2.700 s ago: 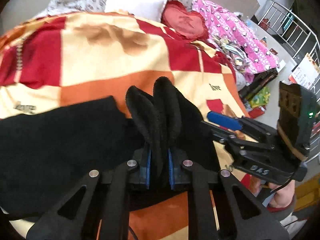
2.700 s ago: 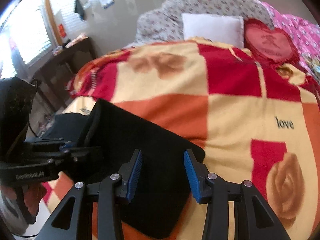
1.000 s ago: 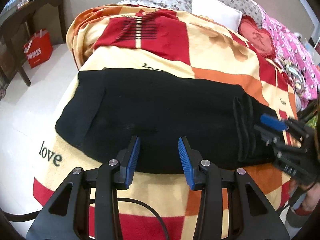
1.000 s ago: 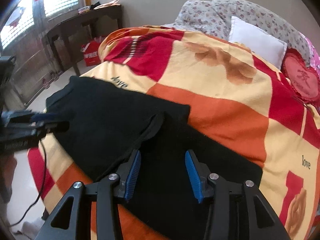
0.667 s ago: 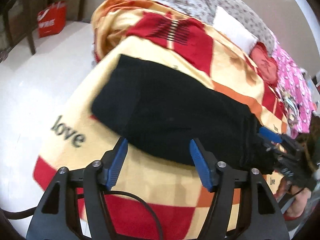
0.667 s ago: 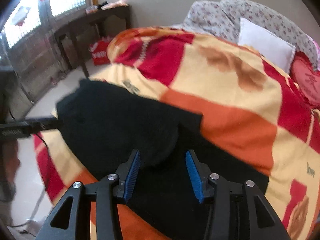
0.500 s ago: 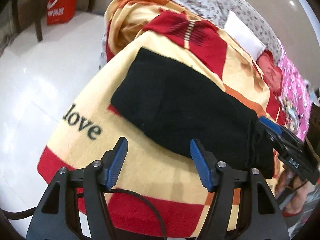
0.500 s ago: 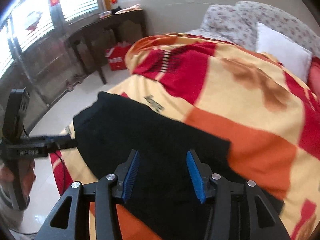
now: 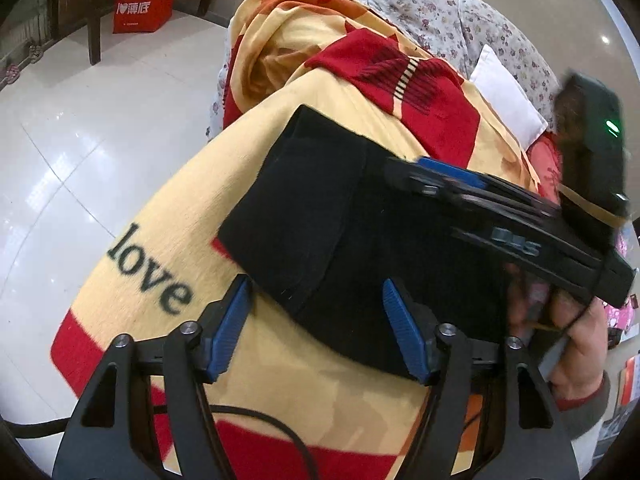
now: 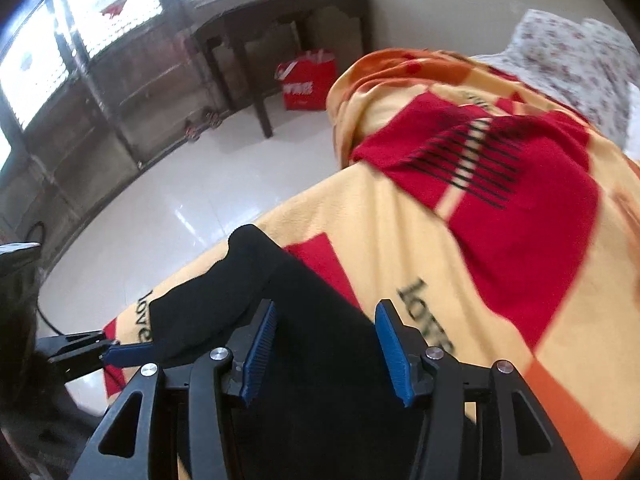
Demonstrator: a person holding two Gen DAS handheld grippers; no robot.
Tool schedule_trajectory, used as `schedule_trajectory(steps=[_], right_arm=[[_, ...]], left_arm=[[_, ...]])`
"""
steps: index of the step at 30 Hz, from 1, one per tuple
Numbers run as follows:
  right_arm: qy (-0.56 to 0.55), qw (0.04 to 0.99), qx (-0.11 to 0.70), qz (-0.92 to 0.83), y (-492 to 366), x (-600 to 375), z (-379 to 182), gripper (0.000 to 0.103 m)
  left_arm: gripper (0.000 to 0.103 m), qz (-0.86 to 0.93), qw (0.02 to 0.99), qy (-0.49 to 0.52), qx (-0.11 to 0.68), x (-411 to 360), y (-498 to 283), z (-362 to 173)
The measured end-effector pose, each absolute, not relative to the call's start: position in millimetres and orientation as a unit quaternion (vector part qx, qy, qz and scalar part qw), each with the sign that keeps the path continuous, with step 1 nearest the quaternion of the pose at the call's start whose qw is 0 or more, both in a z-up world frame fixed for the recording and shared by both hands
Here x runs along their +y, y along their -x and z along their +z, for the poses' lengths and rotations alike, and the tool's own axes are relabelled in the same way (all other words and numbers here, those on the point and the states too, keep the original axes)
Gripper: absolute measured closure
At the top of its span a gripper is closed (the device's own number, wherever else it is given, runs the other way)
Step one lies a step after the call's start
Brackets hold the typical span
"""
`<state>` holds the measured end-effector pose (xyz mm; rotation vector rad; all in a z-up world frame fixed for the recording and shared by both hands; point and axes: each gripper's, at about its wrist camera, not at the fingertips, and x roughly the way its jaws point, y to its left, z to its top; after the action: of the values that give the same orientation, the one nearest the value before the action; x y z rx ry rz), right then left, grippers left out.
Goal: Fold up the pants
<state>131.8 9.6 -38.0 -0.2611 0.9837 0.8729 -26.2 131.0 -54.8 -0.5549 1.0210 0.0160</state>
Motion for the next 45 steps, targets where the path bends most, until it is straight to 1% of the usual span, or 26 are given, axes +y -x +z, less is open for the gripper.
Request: schedule_trajectory(steps=[4,8,9,10,11,13,14,15,16,20,23,26,29,32,34,35,36,37,38,39,41,43,45], right_arm=[[0.13,0.766,0.464,0.426,-144,25,-51,0.053],[0.067,0.746,0.483,0.454,-157,23,-63,0.054],[0.046,0.747,0.477,0.46,-158,20,-66,0.06],[0.041,0.748,0.475,0.462,-158,20,-67,0.063],[0.032,0.748,0.473,0.464,-157,17,-67,0.066],[0.015,0.749,0.472,0.464,-155,11,-64,0.08],[0.003,0.75,0.466,0.469,-154,5,-59,0.082],[-0.007,0.752,0.46,0.472,-151,-2,-54,0.086],[-0.022,0.755,0.45,0.475,-148,-11,-47,0.087],[-0.081,0.772,0.401,0.487,-130,-60,-8,0.088],[-0.115,0.792,0.364,0.477,-107,-115,22,0.088],[-0.134,0.817,0.354,0.434,-87,-163,35,0.088],[-0.163,0.853,0.362,0.338,-62,-224,30,0.088],[-0.195,0.872,0.379,0.239,-46,-270,11,0.081],[-0.23,0.863,0.395,0.215,-38,-291,-5,0.068],[-0.249,0.858,0.4,0.204,-32,-302,-12,0.064],[-0.272,0.852,0.403,0.193,-26,-312,-19,0.056],[-0.284,0.85,0.4,0.19,-23,-316,-23,0.054],[-0.299,0.848,0.394,0.19,-18,-321,-24,0.054],[-0.315,0.846,0.387,0.191,-15,-327,-23,0.054],[-0.333,0.839,0.374,0.212,-12,-327,-20,0.051],[-0.328,0.835,0.38,0.227,-12,-320,-20,0.042],[-0.311,0.834,0.394,0.23,-10,-315,-22,0.038]], left_arm=[[0.032,0.007,0.836,0.276,0.474,132,19,-55],[0.032,-0.005,0.839,0.295,0.458,134,13,-56],[0.04,-0.007,0.841,0.295,0.454,133,12,-56],[0.049,-0.012,0.842,0.299,0.45,133,11,-56],[0.069,-0.018,0.842,0.306,0.444,134,10,-58],[0.074,-0.035,0.837,0.324,0.439,137,9,-58],[0.077,-0.045,0.836,0.331,0.434,138,9,-55],[0.078,-0.055,0.84,0.33,0.427,135,11,-49],[0.078,-0.065,0.849,0.321,0.416,131,14,-39],[0.081,-0.119,0.895,0.231,0.362,87,35,15],[0.081,-0.168,0.906,0.183,0.342,50,47,38],[0.081,-0.214,0.903,0.143,0.343,10,50,41],[0.081,-0.262,0.885,0.114,0.369,-36,44,24],[0.081,-0.28,0.865,0.087,0.407,-72,34,-5],[0.082,-0.275,0.859,0.069,0.426,-88,29,-19],[0.081,-0.276,0.859,0.065,0.426,-92,30,-18],[0.078,-0.281,0.858,0.061,0.426,-93,31,-15],[0.075,-0.292,0.854,0.057,0.427,-94,33,-9],[0.066,-0.309,0.848,0.057,0.426,-94,37,-1],[0.064,-0.328,0.844,0.06,0.421,-93,43,6],[0.063,-0.344,0.843,0.049,0.41,-89,52,21],[0.063,-0.342,0.85,0.03,0.398,-85,60,29],[0.063,-0.323,0.861,0.012,0.392,-74,62,30]])
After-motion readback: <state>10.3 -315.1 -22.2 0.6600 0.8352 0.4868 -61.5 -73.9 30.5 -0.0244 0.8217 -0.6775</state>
